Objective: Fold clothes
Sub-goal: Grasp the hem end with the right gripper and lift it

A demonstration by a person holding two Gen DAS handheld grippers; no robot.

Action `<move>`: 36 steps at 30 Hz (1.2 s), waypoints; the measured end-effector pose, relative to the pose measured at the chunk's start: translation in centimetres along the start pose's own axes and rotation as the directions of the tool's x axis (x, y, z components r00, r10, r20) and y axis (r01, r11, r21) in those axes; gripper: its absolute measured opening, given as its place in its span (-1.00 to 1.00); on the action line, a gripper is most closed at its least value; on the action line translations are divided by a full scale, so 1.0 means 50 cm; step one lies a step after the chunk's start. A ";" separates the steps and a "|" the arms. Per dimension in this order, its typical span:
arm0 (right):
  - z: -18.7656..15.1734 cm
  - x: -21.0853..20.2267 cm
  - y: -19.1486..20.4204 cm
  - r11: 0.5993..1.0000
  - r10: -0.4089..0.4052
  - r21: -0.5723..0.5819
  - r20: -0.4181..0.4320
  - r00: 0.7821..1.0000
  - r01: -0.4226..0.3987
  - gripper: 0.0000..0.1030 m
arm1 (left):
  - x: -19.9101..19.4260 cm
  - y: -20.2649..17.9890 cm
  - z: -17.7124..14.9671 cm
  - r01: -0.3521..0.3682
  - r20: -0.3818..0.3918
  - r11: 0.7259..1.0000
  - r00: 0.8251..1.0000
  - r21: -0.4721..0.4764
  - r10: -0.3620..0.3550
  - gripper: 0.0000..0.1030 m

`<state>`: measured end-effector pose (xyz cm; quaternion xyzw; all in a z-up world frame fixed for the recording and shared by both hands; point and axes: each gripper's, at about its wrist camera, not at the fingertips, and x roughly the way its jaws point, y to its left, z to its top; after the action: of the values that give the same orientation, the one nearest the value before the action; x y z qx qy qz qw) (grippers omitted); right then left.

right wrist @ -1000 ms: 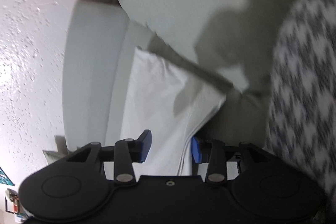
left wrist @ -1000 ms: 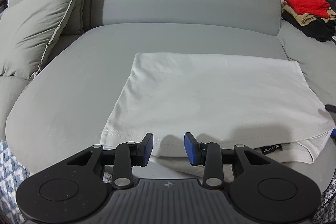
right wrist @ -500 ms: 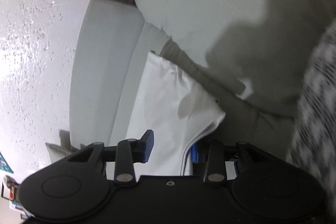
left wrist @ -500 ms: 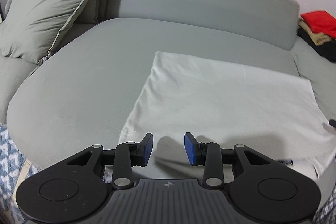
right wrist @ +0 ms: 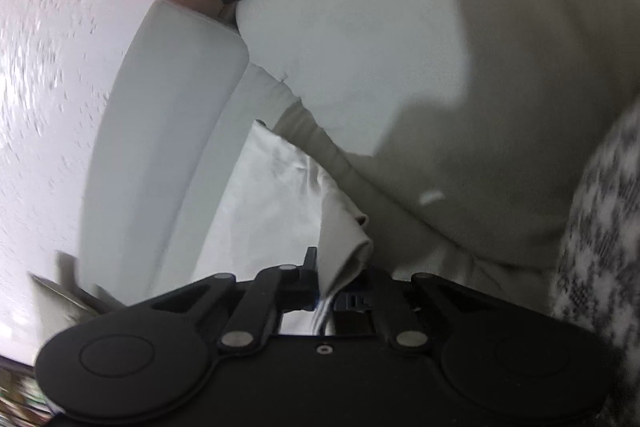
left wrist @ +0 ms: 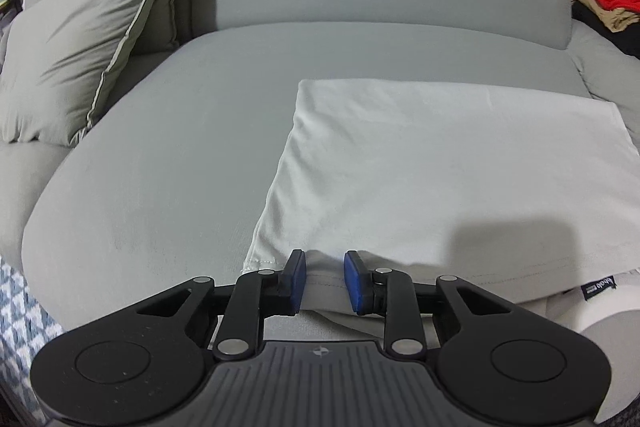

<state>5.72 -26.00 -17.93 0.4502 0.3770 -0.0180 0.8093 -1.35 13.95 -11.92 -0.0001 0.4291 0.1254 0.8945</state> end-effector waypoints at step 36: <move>-0.465 0.107 0.540 0.515 -0.073 -0.814 -0.354 0.933 -0.268 -0.92 | -0.063 0.246 -0.046 -0.017 0.019 0.914 0.999 -0.404 0.027 -0.24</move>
<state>5.69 8.93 -9.19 0.0127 0.4457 0.2940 0.8455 -7.77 24.91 -9.61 -0.1785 0.3829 0.2212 0.8790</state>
